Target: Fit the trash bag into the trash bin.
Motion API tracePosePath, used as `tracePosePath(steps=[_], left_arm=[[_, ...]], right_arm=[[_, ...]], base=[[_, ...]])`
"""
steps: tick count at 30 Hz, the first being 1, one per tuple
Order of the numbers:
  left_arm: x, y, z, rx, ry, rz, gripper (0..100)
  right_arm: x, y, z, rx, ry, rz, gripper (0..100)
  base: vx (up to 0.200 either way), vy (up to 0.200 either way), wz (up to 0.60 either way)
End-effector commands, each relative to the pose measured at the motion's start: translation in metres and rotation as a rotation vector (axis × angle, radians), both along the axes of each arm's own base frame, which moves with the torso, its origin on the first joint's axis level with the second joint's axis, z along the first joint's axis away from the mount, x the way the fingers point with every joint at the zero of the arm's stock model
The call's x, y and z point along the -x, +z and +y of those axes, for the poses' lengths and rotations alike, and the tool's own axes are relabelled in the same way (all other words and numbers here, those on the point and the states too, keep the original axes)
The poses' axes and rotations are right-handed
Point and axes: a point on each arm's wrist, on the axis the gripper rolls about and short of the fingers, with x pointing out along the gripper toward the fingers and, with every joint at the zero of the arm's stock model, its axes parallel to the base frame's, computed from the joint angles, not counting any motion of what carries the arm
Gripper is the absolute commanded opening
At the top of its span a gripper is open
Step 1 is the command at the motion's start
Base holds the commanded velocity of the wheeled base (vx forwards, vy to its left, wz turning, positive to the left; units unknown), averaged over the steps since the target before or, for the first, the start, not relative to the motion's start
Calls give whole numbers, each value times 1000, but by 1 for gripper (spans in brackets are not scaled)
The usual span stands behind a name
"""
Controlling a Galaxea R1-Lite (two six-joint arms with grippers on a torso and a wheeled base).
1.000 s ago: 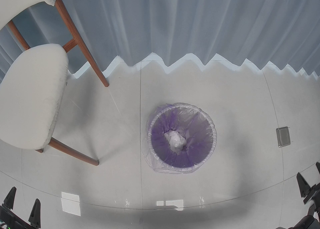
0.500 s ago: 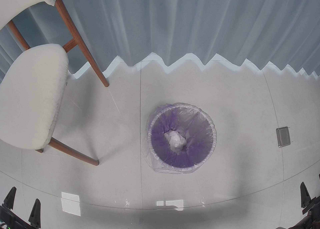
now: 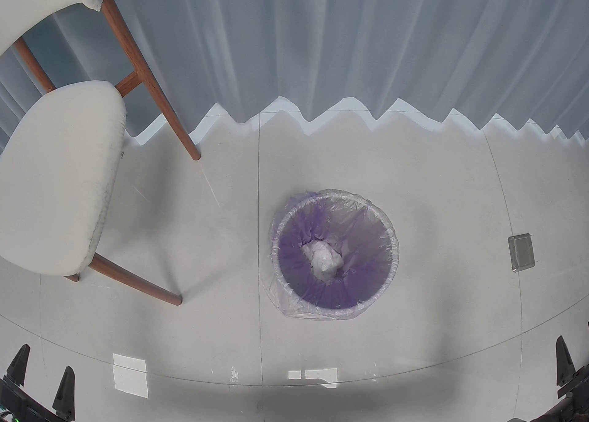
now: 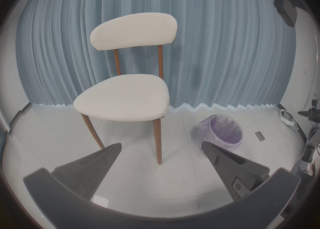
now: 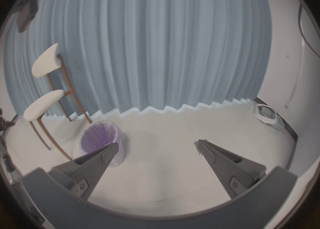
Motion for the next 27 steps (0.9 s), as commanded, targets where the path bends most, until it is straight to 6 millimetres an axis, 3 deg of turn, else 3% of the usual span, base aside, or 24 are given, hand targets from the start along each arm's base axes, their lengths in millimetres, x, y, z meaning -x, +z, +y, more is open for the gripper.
tracePosePath(steps=[1, 4, 7, 27], left_arm=[[-1, -5, 0, 0, 1, 7, 100], [-1, -5, 0, 0, 1, 7, 100], [-1, -5, 0, 0, -1, 7, 100], [-1, -5, 0, -1, -1, 9, 100]], right_arm=[[0, -2, -1, -30, -50, -17, 100], [0, -2, -1, -10, -41, -13, 100], [-1, -6, 3, 84, 129, 5, 100], [-1, -6, 2, 40, 94, 8, 100]], base=[[0, 0, 0], [0, 0, 0], [0, 0, 0], [0, 0, 0]])
